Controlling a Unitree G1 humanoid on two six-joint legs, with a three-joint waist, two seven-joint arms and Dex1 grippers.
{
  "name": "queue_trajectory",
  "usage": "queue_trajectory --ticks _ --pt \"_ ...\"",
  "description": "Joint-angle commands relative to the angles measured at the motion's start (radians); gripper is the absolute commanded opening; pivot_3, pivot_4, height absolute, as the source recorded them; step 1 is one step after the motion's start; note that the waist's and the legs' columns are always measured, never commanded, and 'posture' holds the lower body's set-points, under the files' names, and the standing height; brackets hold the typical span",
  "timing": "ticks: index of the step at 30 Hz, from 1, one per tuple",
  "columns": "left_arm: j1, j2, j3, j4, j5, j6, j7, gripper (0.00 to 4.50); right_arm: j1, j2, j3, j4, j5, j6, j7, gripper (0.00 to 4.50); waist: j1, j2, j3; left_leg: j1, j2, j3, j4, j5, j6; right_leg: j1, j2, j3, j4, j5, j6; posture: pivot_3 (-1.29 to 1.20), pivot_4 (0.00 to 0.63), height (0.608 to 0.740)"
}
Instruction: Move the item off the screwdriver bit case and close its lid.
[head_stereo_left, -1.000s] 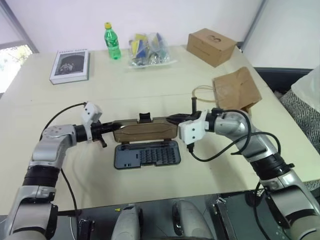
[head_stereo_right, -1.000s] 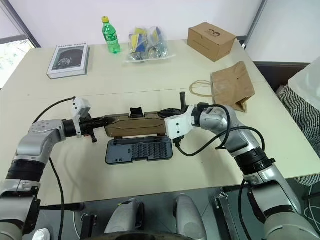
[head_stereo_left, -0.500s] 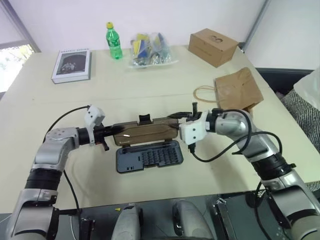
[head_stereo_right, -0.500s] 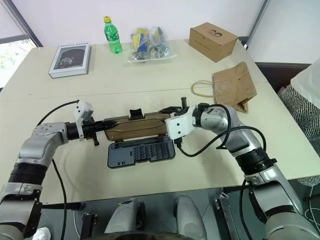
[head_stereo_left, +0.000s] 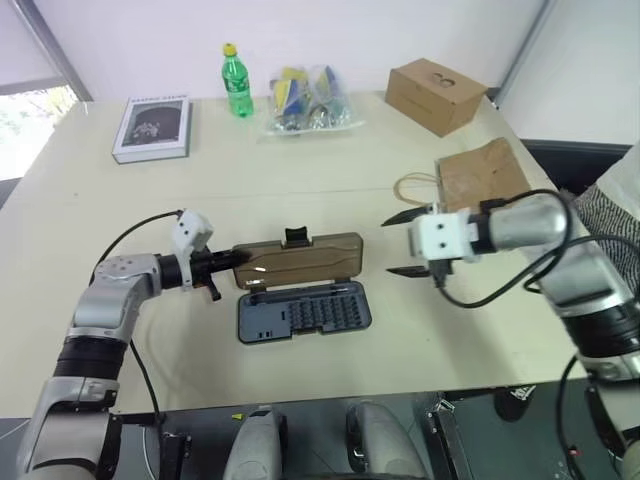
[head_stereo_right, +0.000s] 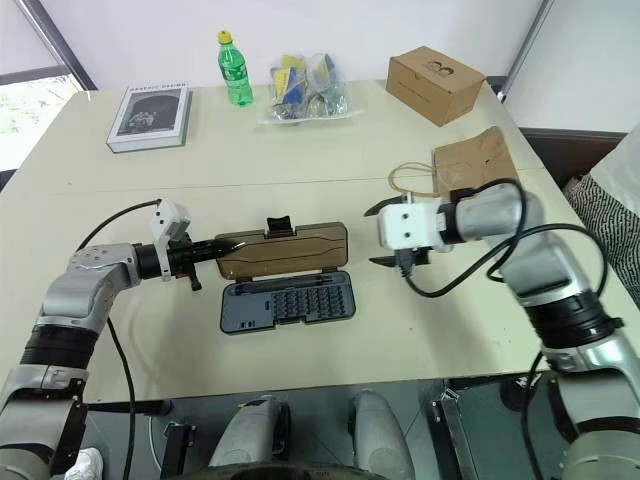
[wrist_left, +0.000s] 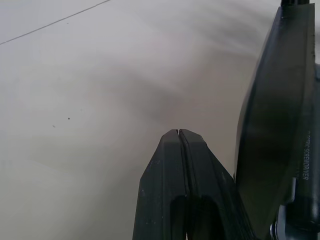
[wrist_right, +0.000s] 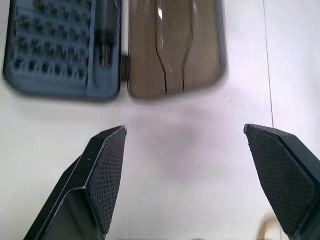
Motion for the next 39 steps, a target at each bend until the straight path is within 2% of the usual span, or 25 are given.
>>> queue_trajectory --ticks 1,8,19,26,33,39 --pt "-0.014 0.002 0.021 -0.082 -0.025 0.013 0.001 0.0 0.029 -0.03 -0.061 0.002 0.008 0.003 -0.032 3.92 0.0 0.0 0.0 0.0 0.0 0.0 0.0 0.0 0.0 0.0 0.0 0.0 0.0 0.0 0.0 0.0 0.15 0.74" --pt "0.036 0.025 0.033 -0.22 -0.067 0.081 0.0 0.0 0.109 -0.029 -0.067 0.011 -0.028 -0.016 -0.112 3.92 -0.004 0.0 0.0 0.0 0.0 0.0 0.0 0.0 0.0 0.0 0.0 0.0 0.001 0.0 0.0 0.0 0.15 0.74" --pt "0.273 0.193 0.142 -0.497 -0.189 0.23 -0.033 0.0 0.126 -0.019 -0.057 0.022 -0.039 -0.038 -0.152 3.92 -0.003 0.0 0.0 0.0 0.0 0.001 0.0 0.0 0.0 0.0 0.0 0.001 0.001 0.0 0.0 0.0 0.15 0.74" --pt "0.391 0.191 0.179 -0.642 -0.264 0.302 0.019 0.0 0.122 0.001 -0.053 0.033 -0.035 -0.039 -0.162 3.92 -0.003 0.0 0.0 0.0 0.0 0.001 0.0 0.0 0.0 0.0 0.0 0.001 0.001 0.0 0.0 0.0 0.15 0.74" --pt "0.403 0.166 0.163 -0.644 -0.263 0.295 0.06 0.0 0.13 0.054 -0.095 -0.03 0.068 0.103 -0.164 3.92 -0.003 0.0 0.0 0.0 0.001 0.0 0.001 0.0 0.0 0.0 0.001 0.001 0.001 0.0 0.0 0.0 0.15 0.74" --pt "0.282 0.148 0.136 -0.539 -0.236 0.263 0.068 0.0 0.142 0.193 -0.179 -0.136 0.258 0.416 -0.262 3.92 -0.001 0.0 0.0 0.0 0.0 0.0 0.001 0.0 0.0 0.0 0.001 0.001 0.001 0.0 0.0 0.0 0.15 0.74"
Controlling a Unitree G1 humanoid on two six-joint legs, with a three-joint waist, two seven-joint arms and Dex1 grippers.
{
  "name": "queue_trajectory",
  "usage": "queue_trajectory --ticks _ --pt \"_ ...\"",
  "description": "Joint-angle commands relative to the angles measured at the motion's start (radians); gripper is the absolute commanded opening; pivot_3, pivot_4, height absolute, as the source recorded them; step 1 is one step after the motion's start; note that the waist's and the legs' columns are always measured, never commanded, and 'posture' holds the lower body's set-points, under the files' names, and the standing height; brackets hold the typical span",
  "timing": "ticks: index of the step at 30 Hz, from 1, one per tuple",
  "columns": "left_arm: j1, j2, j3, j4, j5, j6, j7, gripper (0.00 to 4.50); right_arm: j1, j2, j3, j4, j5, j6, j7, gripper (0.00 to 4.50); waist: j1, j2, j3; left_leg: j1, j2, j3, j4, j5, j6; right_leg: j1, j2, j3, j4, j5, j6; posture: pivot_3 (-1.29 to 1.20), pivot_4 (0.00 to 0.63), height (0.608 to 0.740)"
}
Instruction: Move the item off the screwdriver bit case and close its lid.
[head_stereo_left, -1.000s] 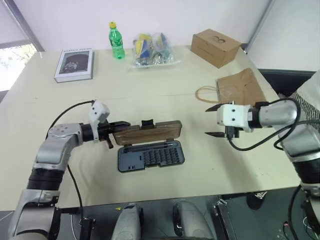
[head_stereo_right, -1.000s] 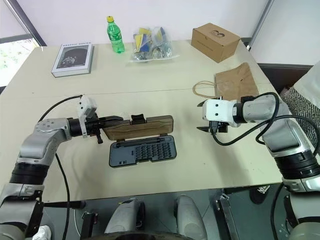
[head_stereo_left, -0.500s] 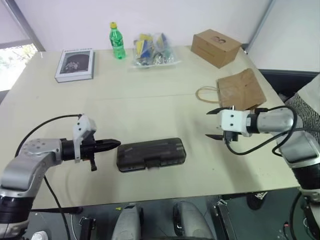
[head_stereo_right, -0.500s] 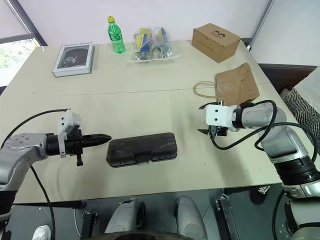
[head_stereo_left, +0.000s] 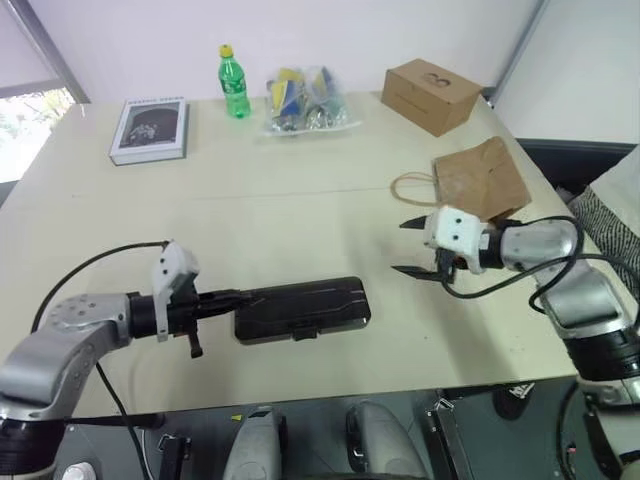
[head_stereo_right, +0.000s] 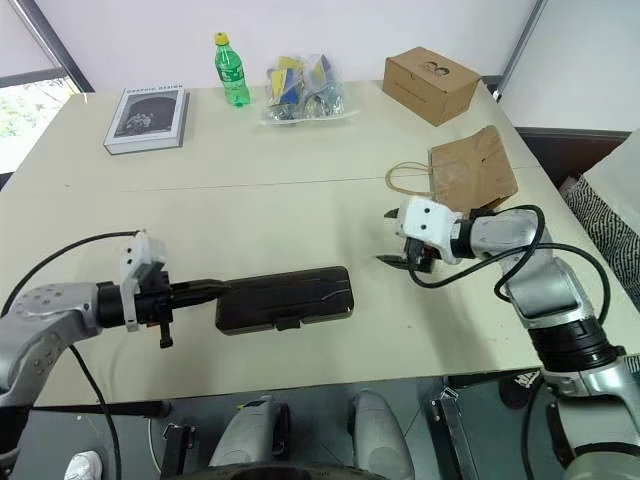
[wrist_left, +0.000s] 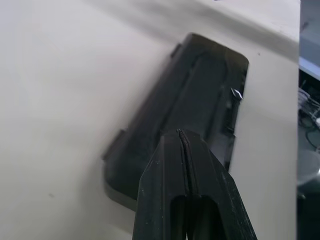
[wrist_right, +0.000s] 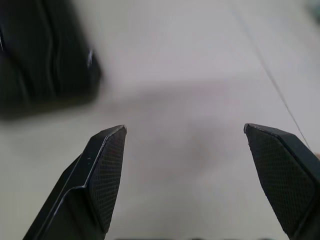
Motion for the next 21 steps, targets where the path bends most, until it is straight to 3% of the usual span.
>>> queue_trajectory --ticks 1,3,5,8,12,16,21 --pt "-0.074 -0.009 -0.008 0.047 0.005 -0.018 0.004 0.0 0.002 0.062 -0.075 -0.082 0.113 0.165 -0.079 3.92 0.0 0.0 0.0 0.0 0.0 0.0 0.0 0.0 0.0 0.0 0.0 0.0 0.0 0.0 0.0 0.0 0.15 0.74" --pt "-0.131 -0.007 -0.009 0.087 0.001 -0.015 -0.003 0.0 0.012 0.109 -0.108 -0.116 0.181 0.27 -0.125 3.92 0.0 0.0 0.0 0.0 0.0 0.0 0.0 0.0 0.0 0.0 0.0 0.0 0.0 0.0 0.0 0.0 0.15 0.74" --pt "-0.182 0.002 -0.011 0.129 0.003 -0.019 -0.016 0.0 0.022 0.145 -0.129 -0.151 0.234 0.352 -0.166 3.37 0.001 0.0 0.0 0.0 0.0 0.0 0.0 0.0 0.0 0.0 0.0 0.0 0.0 0.0 0.0 0.0 0.15 0.74" --pt "-0.267 -0.001 -0.036 0.209 0.025 -0.041 -0.039 0.0 0.055 0.176 -0.139 -0.216 0.311 0.44 -0.196 2.13 0.0 0.0 0.0 0.0 0.0 0.0 0.0 0.0 0.0 0.0 0.0 0.0 0.0 0.0 0.0 0.0 0.15 0.74" --pt "-0.409 -0.031 -0.113 0.337 0.09 -0.103 -0.083 0.0 0.107 0.183 -0.107 -0.299 0.359 0.476 -0.212 0.07 0.001 0.0 0.0 -0.001 -0.001 -0.001 0.0 0.0 0.0 0.0 0.0 -0.001 0.0 0.0 0.0 0.0 0.15 0.74" --pt "-0.511 -0.082 -0.178 0.457 0.131 -0.141 -0.135 0.0 0.1 0.2 -0.107 -0.339 0.442 0.544 -0.235 0.07 -0.003 0.0 0.0 -0.001 -0.001 0.0 0.001 0.0 0.0 0.0 0.0 -0.001 0.0 0.001 0.001 0.0 0.15 0.74" --pt "-0.65 -0.168 -0.317 0.722 0.259 -0.262 -0.26 0.0 0.052 0.234 -0.076 -0.385 0.652 0.766 -0.242 0.07 -0.003 0.0 0.0 -0.001 -0.001 -0.001 0.001 0.0 0.0 0.0 0.001 -0.001 0.0 0.001 0.001 0.0 0.15 0.74"
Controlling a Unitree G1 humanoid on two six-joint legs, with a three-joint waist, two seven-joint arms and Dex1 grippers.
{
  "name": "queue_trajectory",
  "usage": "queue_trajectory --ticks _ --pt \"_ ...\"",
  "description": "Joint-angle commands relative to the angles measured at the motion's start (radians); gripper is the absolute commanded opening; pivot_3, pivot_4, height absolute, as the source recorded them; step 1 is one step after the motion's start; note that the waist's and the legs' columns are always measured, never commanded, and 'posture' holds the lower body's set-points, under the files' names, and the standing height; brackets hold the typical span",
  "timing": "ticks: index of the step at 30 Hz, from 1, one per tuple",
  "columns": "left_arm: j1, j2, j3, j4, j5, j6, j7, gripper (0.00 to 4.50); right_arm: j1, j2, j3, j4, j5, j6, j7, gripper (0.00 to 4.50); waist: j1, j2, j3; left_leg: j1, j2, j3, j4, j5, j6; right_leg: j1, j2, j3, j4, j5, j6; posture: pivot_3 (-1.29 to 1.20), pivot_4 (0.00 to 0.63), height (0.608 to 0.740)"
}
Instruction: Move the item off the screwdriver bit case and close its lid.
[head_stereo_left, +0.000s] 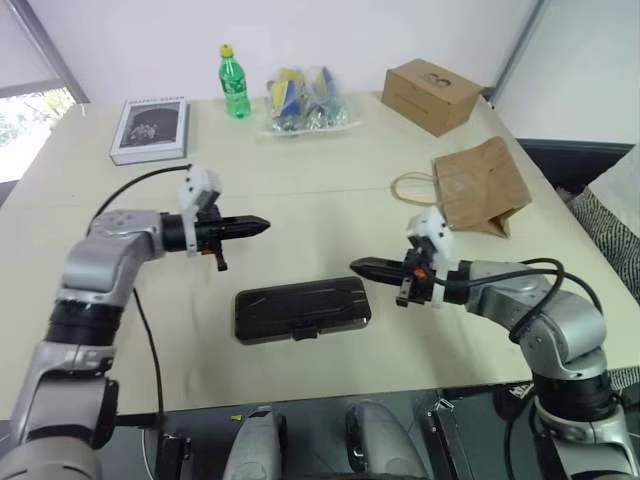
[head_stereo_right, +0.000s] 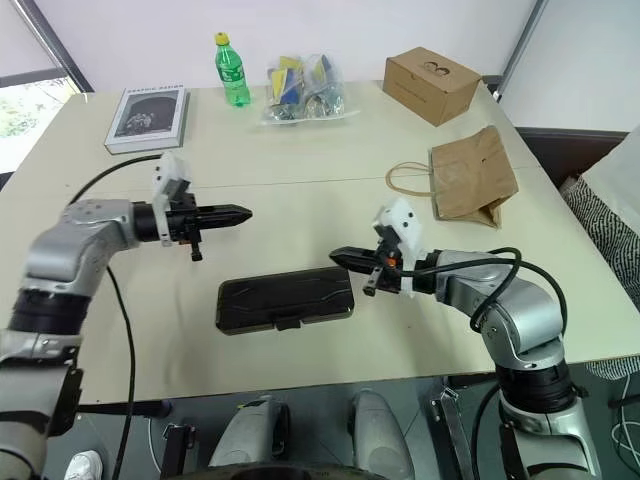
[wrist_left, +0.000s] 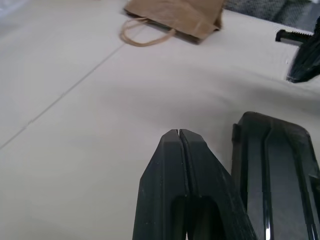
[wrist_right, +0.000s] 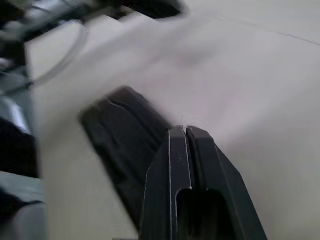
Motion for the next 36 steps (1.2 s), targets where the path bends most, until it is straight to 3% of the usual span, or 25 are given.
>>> queue_trajectory --ticks 1,8,11,22,36 --pt "-0.088 -0.039 -0.076 0.166 0.092 -0.104 -0.094 0.0 -0.033 0.02 0.028 -0.052 0.139 0.135 -0.01 0.07 0.0 0.0 0.0 0.0 0.0 0.0 0.0 0.0 0.0 0.0 0.0 0.0 0.0 0.0 0.0 0.0 0.15 0.74" --pt "-0.216 -0.125 -0.127 0.436 0.205 -0.246 -0.175 0.0 -0.024 -0.001 0.077 -0.024 0.262 0.299 -0.009 0.07 0.001 0.0 0.0 -0.001 0.0 0.0 0.0 -0.001 0.001 0.0 0.0 0.0 0.0 0.0 0.0 0.0 0.15 0.74" --pt "-0.232 -0.155 -0.128 0.486 0.234 -0.282 -0.202 0.0 -0.01 0.012 0.125 0.013 0.226 0.321 -0.066 0.07 0.0 0.0 0.0 -0.001 0.0 0.0 0.001 -0.001 0.001 0.0 0.0 0.0 0.0 0.0 0.0 0.0 0.15 0.74" --pt "-0.17 -0.163 -0.113 0.384 0.249 -0.283 -0.24 0.0 0.049 0.192 0.168 -0.001 0.121 0.414 -0.373 0.07 0.0 -0.001 0.0 -0.002 0.0 -0.001 0.001 -0.001 0.002 -0.001 -0.001 0.0 0.0 0.0 0.0 0.0 0.15 0.74" --pt "-0.111 -0.205 -0.137 0.322 0.267 -0.3 -0.231 0.0 0.111 0.291 0.174 -0.101 0.031 0.415 -0.55 0.07 -0.001 -0.001 0.0 -0.002 0.0 -0.001 0.001 -0.001 0.002 -0.001 0.0 0.0 0.0 0.0 0.001 0.0 0.15 0.74"
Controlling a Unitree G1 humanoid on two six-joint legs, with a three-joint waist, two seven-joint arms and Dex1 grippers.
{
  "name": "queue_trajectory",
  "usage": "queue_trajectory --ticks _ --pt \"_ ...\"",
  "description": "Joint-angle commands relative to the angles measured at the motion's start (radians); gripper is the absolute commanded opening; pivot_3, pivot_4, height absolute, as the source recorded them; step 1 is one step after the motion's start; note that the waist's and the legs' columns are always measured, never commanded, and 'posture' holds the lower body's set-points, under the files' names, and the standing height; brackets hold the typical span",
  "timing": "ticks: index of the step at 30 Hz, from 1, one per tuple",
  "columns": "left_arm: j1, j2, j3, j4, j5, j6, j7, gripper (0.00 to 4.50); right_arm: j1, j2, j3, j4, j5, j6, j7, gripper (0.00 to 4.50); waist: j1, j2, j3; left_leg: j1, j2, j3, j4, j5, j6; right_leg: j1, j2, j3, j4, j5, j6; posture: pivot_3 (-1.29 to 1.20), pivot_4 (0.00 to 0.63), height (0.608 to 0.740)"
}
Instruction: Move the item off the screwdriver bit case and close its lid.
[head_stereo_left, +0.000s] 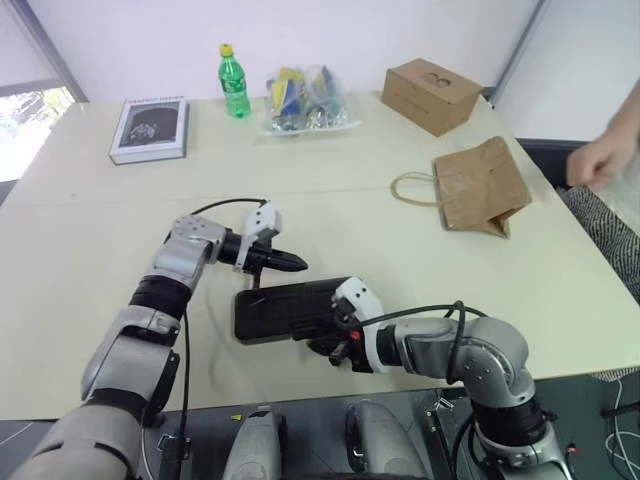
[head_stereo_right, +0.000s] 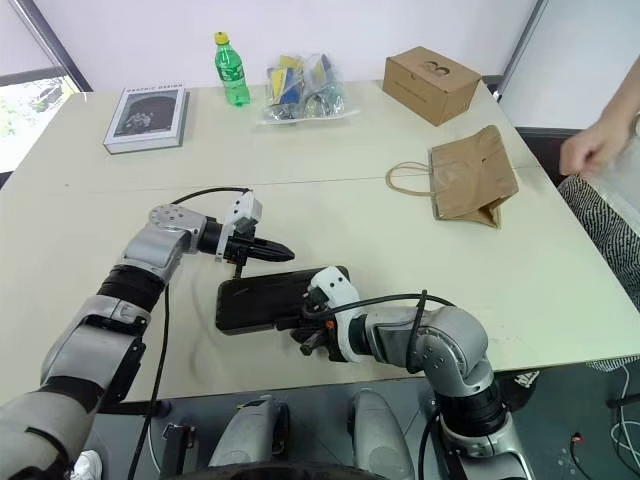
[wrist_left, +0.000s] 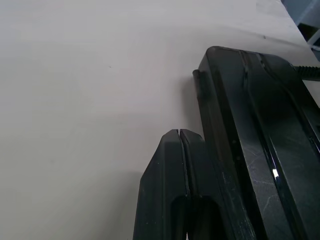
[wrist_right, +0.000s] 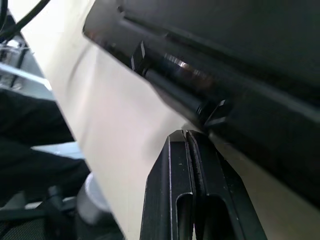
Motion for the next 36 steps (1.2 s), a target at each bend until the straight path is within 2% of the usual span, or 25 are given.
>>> queue_trajectory --ticks 1,16,36 --pt "0.005 -0.007 -0.005 -0.036 0.013 -0.021 0.0 0.0 0.007 0.016 -0.001 -0.054 -0.017 -0.009 -0.029 0.07 0.0 0.0 0.0 0.0 0.0 0.0 0.0 0.0 0.0 0.0 0.0 0.0 0.0 0.0 0.0 0.0 0.15 0.74" --pt "0.039 -0.025 -0.056 -0.045 0.071 -0.119 -0.033 0.0 0.019 0.069 0.014 -0.107 -0.055 -0.008 -0.095 0.07 -0.002 0.0 0.0 0.0 0.0 0.0 0.0 0.0 0.0 0.0 0.0 0.0 0.0 0.0 0.0 0.0 0.15 0.74" --pt "0.056 -0.03 -0.06 -0.084 0.07 -0.097 -0.046 0.0 -0.013 0.134 0.021 -0.088 -0.118 -0.049 -0.137 0.07 -0.003 0.0 0.0 0.0 0.0 0.0 0.0 0.0 0.0 0.0 0.0 0.0 0.0 0.0 0.0 0.0 0.15 0.74"
